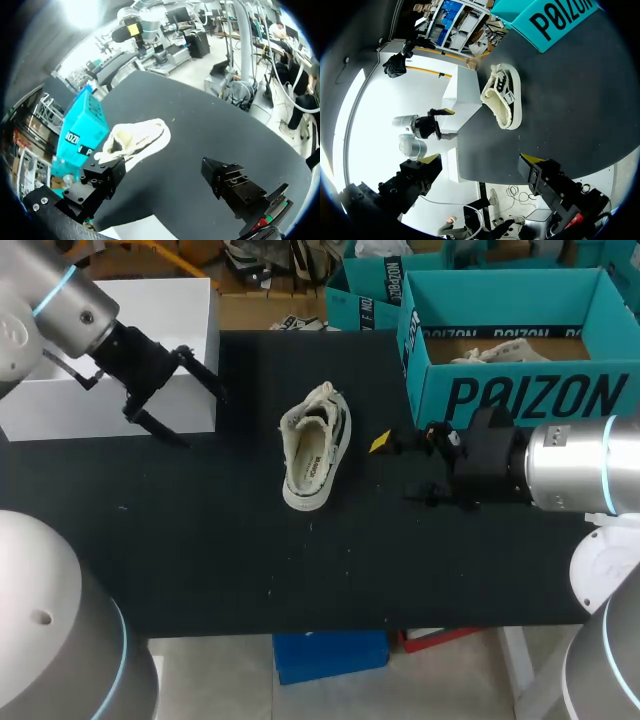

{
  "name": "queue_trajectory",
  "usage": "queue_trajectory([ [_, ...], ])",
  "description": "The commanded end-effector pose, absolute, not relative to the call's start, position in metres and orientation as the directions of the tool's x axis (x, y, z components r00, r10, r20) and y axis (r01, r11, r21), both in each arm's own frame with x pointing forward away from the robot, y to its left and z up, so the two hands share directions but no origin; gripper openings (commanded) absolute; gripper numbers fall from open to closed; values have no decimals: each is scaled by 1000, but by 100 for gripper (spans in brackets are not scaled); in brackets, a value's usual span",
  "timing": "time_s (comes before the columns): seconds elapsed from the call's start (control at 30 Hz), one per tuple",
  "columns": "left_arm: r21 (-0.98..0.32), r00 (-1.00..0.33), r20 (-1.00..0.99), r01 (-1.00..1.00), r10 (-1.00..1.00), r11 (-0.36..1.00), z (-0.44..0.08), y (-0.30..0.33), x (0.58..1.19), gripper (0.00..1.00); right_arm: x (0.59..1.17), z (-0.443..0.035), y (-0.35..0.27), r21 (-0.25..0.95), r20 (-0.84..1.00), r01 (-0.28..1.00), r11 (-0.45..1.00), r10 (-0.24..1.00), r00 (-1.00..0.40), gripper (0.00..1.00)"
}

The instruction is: Take the shoe out of the shoebox, open the shoe tongue, remove and reinsert the insole, then place the shoe into the shoebox

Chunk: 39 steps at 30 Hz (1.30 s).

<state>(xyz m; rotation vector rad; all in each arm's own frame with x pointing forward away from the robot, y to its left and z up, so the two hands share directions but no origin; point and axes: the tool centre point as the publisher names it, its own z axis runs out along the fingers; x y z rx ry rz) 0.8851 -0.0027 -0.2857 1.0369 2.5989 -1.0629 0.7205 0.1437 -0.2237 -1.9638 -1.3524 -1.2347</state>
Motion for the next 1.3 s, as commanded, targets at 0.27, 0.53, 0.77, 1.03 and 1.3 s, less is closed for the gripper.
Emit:
queue_trajectory([
  [0.27, -748, -959, -181, 279, 220, 602, -271, 4, 893, 100, 721, -223, 144, 117, 860, 902, -416, 497, 118, 100],
  [0.53, -758, -962, -167, 265, 215, 597, -271, 1, 896, 100, 721, -223, 144, 117, 860, 902, -416, 497, 118, 100],
  [0.77, -778, -961, -179, 268, 209, 569, -267, -6, 913, 0, 721, -223, 144, 117, 860, 902, -416, 497, 118, 100],
  [1.03, -798, -965, -192, 259, 179, 545, -266, -35, 946, 0, 721, -223, 144, 117, 860, 902, -416, 497, 118, 100],
  [1.3, -783, -956, -186, 283, 226, 554, -276, -83, 963, 0, 721, -223, 144, 117, 860, 902, -416, 497, 118, 100],
])
